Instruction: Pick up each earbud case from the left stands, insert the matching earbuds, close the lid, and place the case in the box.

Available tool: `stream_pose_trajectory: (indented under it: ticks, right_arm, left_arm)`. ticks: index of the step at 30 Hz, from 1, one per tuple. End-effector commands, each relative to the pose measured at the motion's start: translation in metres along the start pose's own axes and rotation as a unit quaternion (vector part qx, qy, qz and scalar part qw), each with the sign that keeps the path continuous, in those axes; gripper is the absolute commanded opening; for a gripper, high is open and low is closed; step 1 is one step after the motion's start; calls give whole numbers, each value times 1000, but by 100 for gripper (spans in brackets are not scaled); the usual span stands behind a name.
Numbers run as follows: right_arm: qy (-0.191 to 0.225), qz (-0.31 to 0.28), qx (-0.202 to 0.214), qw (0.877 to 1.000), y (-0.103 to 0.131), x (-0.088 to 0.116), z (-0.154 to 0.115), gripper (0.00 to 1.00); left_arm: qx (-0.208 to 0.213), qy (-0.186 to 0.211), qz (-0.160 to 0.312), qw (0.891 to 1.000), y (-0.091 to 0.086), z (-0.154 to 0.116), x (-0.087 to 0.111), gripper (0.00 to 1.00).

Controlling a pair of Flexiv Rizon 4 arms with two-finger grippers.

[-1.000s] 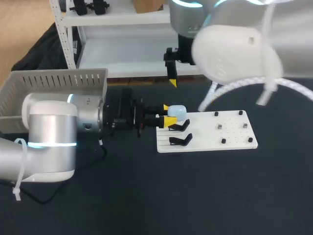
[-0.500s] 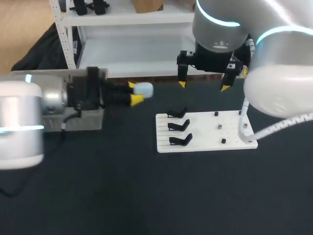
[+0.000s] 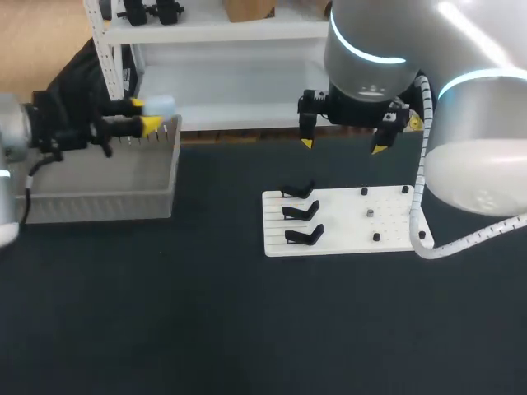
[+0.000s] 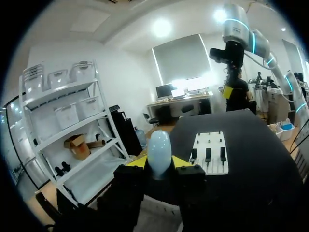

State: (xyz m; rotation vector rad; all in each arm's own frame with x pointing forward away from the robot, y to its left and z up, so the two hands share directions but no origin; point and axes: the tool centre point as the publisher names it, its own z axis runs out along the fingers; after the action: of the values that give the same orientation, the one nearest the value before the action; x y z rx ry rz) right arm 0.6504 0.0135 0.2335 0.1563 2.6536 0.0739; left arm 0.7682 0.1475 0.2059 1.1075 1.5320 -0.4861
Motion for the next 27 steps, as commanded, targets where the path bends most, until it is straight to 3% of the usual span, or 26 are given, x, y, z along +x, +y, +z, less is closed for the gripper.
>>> stream_pose_trajectory:
  ticks: [1, 10, 19, 27]
  right_arm:
    - [-6, 1, -2, 1000, -2, 3, -1, 100]
    - [-6, 1, -2, 1000, -2, 3, -1, 100]
    - [-6, 1, -2, 1000, -2, 3, -1, 100]
    - [-6, 1, -2, 1000, -2, 3, -1, 100]
  left_arm:
    - [-121, 21, -20, 992, 15, -10, 10, 0]
    - [-149, 67, -63, 984, 43, -16, 55, 0]
    - [-143, 68, -91, 983, 55, -7, 91, 0]
    - [-122, 80, -81, 986, 70, 1, 102, 0]
